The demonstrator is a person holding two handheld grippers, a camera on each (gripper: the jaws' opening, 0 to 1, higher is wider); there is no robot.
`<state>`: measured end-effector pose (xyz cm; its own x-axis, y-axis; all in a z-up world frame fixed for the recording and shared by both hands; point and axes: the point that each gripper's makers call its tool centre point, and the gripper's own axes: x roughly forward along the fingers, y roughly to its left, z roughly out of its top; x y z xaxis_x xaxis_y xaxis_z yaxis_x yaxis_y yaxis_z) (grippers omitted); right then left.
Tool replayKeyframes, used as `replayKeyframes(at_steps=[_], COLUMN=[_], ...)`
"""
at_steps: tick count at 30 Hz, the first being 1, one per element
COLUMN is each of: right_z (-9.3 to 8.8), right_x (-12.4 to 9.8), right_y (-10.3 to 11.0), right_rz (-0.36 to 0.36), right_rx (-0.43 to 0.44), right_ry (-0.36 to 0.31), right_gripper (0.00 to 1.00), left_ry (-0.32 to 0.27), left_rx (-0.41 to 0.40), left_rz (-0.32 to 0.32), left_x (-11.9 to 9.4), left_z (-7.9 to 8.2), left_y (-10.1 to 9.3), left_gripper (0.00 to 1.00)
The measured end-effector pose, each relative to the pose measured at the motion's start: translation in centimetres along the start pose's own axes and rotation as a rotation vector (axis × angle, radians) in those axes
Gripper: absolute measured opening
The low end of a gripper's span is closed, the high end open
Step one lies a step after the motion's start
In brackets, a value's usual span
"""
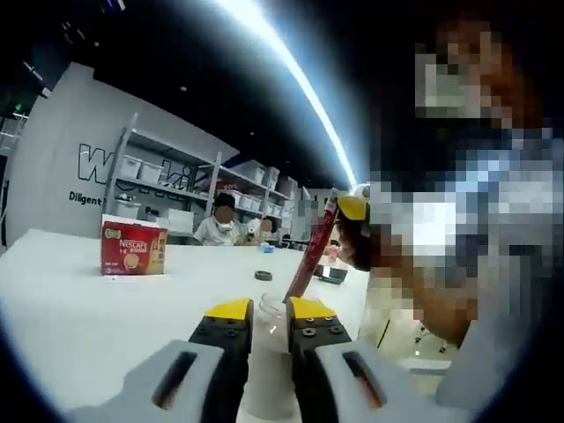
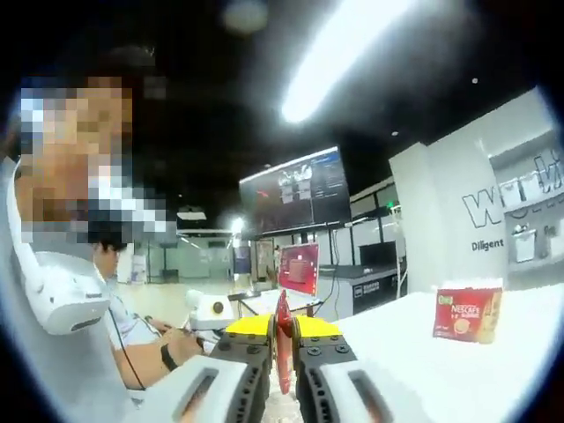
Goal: Tear open the coffee pouch, take out the coffee, and pour the coffee from the pouch into the cup
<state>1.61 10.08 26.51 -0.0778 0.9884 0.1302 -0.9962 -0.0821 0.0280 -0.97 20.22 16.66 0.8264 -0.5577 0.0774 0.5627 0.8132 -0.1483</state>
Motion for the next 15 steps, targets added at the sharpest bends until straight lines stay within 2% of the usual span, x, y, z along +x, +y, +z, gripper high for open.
replayKeyframes(at_steps=[4,8,10,12,15], right_z=[0.2,-0.1,-0.3,-0.1,0.2], right_x=[0.6,1.2,1.4,1.7,2.2], right_y=[0.4,0.6,0.8,0.9,1.2], right_rz=[0.013,0.022,0.034,0.043,0.067], right_rx=[-0.017,-0.033,-0.042,-0.054,-0.066], right_ry=[0.037,0.083,0.114,0.136,0.168], right_gripper=[0.09,0.09,0.09,0.09,0.09], left_ry=[-0.016,-0.033,-0.003,0.016,0.052], left_rx=[-0.004,-0.031,-0.003,0.019,0.057], left_rz=[-0.024,-0.135,-0.201,-0.225,-0.304], left_x=[0.4,1.6,2.6,3.2,4.6], left_z=[0.8,2.7,3.6,4.1,5.0], left_y=[-0.3,-1.6,-2.3,-2.5,-3.6], left_gripper=[0.18,0.18,0.18,0.18,0.18])
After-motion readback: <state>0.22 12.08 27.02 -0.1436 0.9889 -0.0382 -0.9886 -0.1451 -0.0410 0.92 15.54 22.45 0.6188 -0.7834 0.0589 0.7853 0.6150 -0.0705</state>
